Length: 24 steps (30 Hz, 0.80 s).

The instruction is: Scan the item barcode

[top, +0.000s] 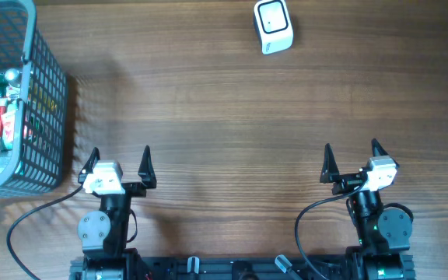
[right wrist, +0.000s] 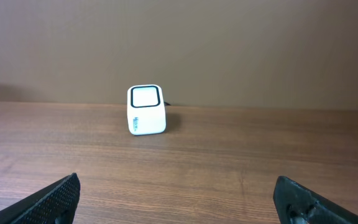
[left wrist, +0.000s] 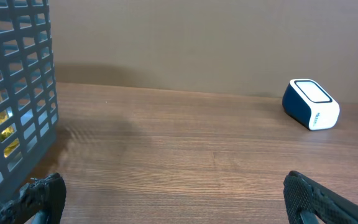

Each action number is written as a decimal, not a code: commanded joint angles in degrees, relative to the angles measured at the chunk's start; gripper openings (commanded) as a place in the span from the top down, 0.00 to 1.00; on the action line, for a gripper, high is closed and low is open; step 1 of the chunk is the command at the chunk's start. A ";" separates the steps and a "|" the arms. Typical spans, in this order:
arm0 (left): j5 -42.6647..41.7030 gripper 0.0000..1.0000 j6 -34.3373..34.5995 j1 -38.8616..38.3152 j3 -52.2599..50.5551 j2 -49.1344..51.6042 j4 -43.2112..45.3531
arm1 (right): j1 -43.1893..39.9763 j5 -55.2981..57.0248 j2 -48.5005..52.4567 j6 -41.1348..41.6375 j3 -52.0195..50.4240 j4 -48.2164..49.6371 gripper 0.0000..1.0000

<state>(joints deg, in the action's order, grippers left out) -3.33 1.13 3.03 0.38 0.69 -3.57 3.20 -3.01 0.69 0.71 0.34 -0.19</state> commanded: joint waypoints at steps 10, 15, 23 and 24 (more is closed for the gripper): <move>-1.53 0.00 -0.70 0.20 -0.04 0.35 -0.46 | -0.28 -0.31 0.11 -0.68 -0.04 0.24 0.00; -2.89 0.00 -0.68 0.20 0.94 0.35 0.76 | -0.28 -0.31 0.11 -0.68 -0.04 0.24 0.00; -11.52 0.00 3.69 0.20 24.09 4.63 -4.85 | -0.28 -0.31 0.11 -0.68 -0.04 0.24 0.00; -12.17 0.00 3.85 0.20 28.28 6.64 -6.71 | -0.28 -0.31 0.11 -0.68 -0.04 0.24 0.00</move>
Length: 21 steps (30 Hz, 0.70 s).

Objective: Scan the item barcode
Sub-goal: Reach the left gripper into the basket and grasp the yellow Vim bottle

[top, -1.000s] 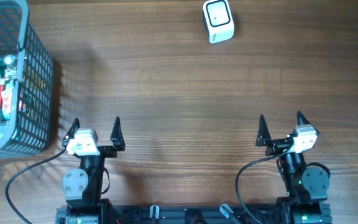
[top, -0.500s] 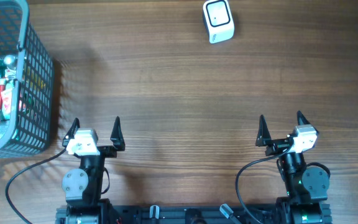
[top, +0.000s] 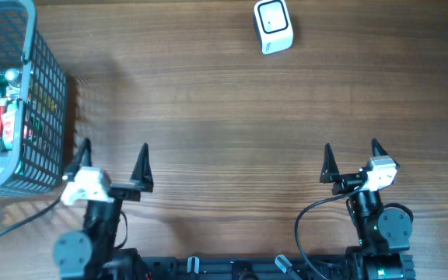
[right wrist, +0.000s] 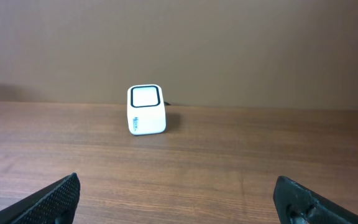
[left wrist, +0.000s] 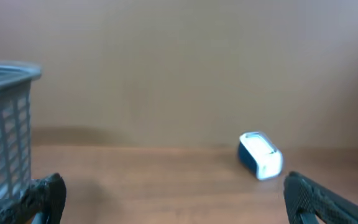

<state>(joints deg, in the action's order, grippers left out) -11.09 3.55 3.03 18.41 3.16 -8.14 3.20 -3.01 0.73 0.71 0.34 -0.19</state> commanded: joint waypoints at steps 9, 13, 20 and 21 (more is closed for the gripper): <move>-4.96 0.00 -3.41 0.20 60.87 41.40 -35.78 | -0.26 -0.31 0.07 -0.66 -0.04 0.24 0.00; -4.74 0.00 -4.83 0.20 78.31 58.75 -42.23 | -0.26 -0.31 0.07 -0.68 -0.04 0.24 0.00; -0.59 0.00 -4.55 2.03 79.54 70.64 -33.09 | -0.26 -0.31 0.07 -0.68 -0.04 0.24 0.00; 2.82 0.00 -2.95 3.80 79.54 72.00 -31.43 | -0.28 -0.31 0.07 -0.68 -0.04 0.24 0.00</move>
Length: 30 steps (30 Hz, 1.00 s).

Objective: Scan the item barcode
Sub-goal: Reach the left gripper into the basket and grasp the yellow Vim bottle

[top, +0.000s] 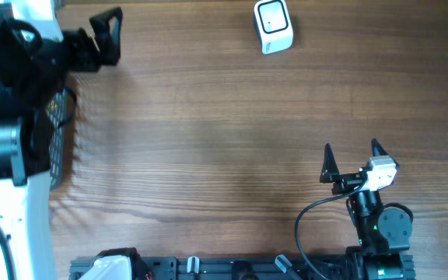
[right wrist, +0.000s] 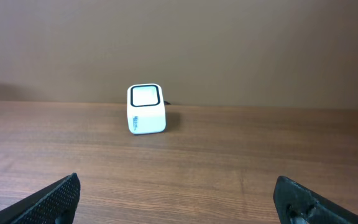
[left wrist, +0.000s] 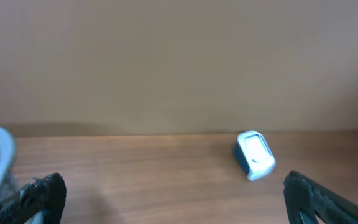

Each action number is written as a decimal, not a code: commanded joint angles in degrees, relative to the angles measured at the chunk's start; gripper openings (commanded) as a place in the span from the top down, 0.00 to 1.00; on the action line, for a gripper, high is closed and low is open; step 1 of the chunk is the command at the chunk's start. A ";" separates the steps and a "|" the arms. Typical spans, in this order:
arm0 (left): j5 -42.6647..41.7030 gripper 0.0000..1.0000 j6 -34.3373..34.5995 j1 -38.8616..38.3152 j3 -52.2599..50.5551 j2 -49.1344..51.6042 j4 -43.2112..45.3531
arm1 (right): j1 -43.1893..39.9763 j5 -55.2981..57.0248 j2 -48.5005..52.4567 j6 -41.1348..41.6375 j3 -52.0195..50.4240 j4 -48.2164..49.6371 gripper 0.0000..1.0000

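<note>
The white barcode scanner (top: 273, 26) stands at the far middle of the wooden table, its window facing up; it also shows in both wrist views (left wrist: 254, 155) (right wrist: 146, 109). My left arm is raised high over the far left, and its gripper (left wrist: 176, 202) is open with nothing between the fingers (top: 106, 35). The arm covers most of the grey wire basket (top: 59, 148), so the items inside are hidden. Only the basket rim shows in the left wrist view. At the near right, my right gripper (top: 351, 158) (right wrist: 179, 199) rests open and empty.
The table (top: 224, 155) is bare wood between the basket and the scanner. A black cable (top: 309, 225) loops by the right arm's base at the near edge.
My left arm has gone from the near-left edge up and away to above the basket, and now looms large in the overhead view. Its gripper stayed open. The right arm has not moved.
Both grippers first rested open at the near edge, with the basket of items at the left in plain view. Then the left gripper had lifted and shifted left toward the basket. Now it is high above the basket, hiding it, while the right gripper stays put.
</note>
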<state>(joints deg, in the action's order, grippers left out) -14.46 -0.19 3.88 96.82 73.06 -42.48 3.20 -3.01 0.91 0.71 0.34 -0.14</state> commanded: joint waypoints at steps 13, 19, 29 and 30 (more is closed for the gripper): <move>8.96 0.07 12.63 31.17 1.11 15.28 -1.03 | -0.28 -0.33 -0.11 -0.70 -0.04 0.20 0.00; 8.94 0.02 12.20 32.02 1.11 24.92 -3.43 | -0.28 -0.31 -0.11 -0.66 -0.04 0.20 0.00; 8.94 0.17 12.39 31.98 0.55 30.84 0.04 | -0.26 -0.31 -0.11 -0.68 -0.04 0.20 0.00; 8.72 0.24 12.52 31.95 0.55 31.36 0.31 | -0.28 -0.31 -0.11 -0.66 -0.04 0.20 0.00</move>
<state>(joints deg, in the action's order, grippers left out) -5.80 11.92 35.64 97.06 102.04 -42.89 3.20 -3.01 0.91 0.71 0.34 -0.16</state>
